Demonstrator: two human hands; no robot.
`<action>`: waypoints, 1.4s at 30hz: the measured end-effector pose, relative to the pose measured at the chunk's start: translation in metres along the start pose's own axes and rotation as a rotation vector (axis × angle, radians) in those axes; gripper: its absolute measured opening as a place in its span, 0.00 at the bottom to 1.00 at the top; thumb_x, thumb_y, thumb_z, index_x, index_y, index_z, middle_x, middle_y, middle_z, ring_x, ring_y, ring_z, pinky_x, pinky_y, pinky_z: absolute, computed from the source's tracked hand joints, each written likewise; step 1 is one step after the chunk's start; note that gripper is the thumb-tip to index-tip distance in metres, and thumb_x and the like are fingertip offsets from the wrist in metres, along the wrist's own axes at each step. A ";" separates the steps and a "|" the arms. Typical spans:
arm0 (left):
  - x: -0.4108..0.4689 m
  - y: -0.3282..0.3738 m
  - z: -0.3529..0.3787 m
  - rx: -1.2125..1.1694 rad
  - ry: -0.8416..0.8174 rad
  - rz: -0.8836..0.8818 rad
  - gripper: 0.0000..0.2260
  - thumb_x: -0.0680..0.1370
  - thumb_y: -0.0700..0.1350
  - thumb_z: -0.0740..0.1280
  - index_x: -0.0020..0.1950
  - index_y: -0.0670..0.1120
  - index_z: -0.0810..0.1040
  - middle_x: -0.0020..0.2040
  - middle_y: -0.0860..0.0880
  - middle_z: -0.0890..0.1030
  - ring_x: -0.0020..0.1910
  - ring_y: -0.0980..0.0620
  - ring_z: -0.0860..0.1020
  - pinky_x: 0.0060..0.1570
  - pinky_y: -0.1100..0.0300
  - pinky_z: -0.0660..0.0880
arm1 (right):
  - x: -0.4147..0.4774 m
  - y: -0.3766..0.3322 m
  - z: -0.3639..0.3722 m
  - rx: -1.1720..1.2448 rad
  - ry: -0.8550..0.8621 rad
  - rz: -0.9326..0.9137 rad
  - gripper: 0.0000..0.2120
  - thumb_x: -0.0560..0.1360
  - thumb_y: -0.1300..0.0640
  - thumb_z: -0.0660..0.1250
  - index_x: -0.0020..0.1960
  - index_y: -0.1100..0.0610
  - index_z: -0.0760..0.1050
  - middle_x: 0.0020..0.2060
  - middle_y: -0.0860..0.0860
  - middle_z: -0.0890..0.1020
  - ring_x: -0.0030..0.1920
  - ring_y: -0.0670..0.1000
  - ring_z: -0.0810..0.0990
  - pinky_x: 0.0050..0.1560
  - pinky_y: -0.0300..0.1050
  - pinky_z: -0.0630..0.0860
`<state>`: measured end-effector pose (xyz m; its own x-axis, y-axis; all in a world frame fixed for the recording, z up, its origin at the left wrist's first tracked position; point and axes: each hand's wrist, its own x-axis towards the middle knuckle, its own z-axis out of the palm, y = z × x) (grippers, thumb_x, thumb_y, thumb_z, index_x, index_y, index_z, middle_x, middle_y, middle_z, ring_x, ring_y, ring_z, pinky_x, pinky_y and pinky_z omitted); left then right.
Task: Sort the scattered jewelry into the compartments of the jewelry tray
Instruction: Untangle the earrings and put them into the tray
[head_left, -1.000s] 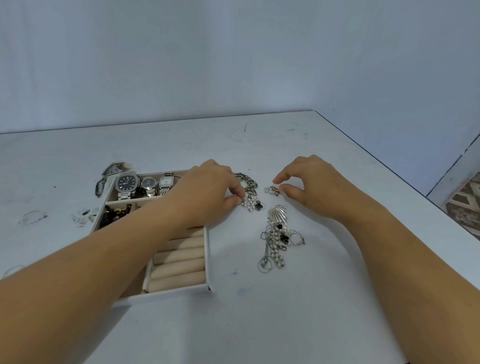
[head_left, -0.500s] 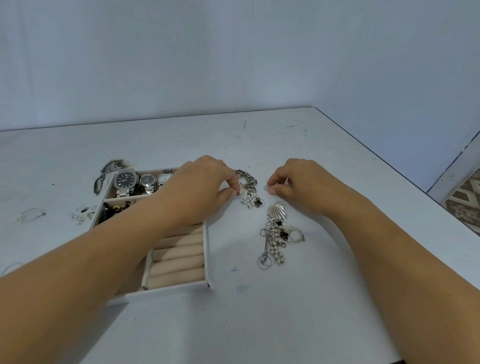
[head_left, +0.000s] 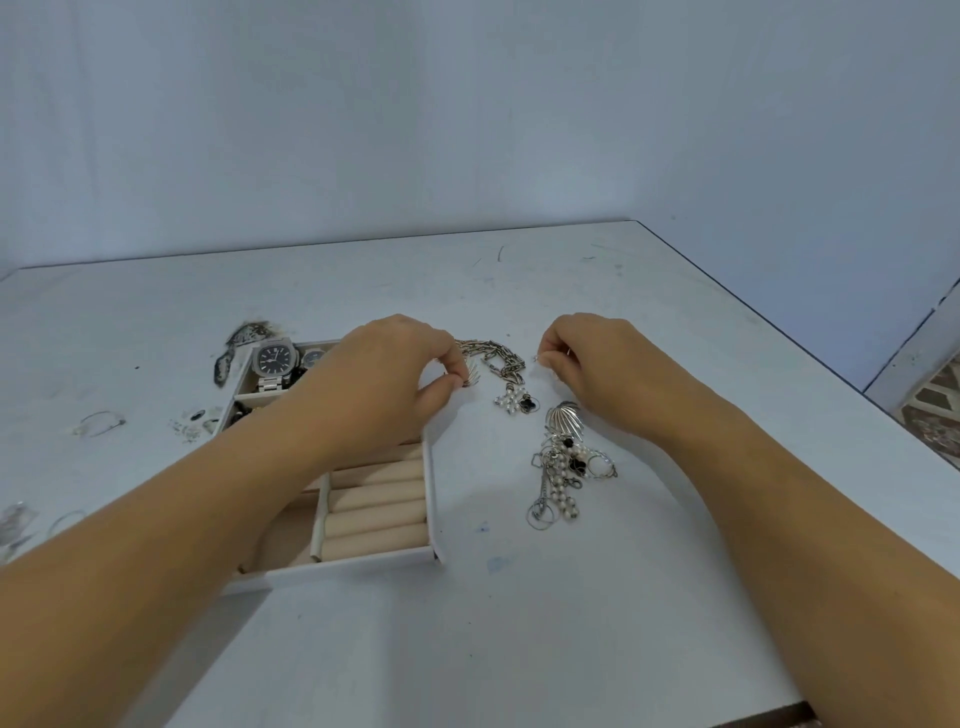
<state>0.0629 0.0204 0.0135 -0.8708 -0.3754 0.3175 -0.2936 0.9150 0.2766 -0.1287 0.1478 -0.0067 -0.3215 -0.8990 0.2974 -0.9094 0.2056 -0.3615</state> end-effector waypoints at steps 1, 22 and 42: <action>-0.004 -0.001 -0.004 0.004 0.008 -0.007 0.04 0.76 0.47 0.65 0.48 0.54 0.79 0.48 0.56 0.81 0.52 0.57 0.73 0.53 0.58 0.70 | -0.001 -0.006 -0.001 0.009 0.028 -0.032 0.06 0.79 0.55 0.59 0.47 0.54 0.74 0.44 0.46 0.77 0.43 0.47 0.75 0.44 0.41 0.71; -0.100 -0.060 -0.069 -0.008 0.133 -0.235 0.04 0.76 0.47 0.68 0.46 0.56 0.80 0.50 0.58 0.80 0.50 0.58 0.75 0.47 0.66 0.69 | 0.027 -0.132 0.015 0.207 0.039 -0.244 0.05 0.78 0.55 0.61 0.47 0.54 0.75 0.39 0.40 0.75 0.39 0.37 0.73 0.39 0.25 0.66; -0.118 -0.091 -0.049 -0.066 0.218 -0.136 0.05 0.75 0.44 0.69 0.47 0.54 0.81 0.47 0.64 0.79 0.51 0.63 0.74 0.52 0.71 0.68 | 0.032 -0.152 0.065 0.290 0.023 -0.194 0.03 0.77 0.56 0.64 0.47 0.53 0.77 0.38 0.45 0.79 0.39 0.40 0.75 0.39 0.28 0.68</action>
<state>0.2119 -0.0255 -0.0049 -0.7171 -0.5241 0.4595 -0.3697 0.8448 0.3868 0.0159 0.0623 0.0003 -0.1592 -0.9009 0.4038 -0.8425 -0.0893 -0.5313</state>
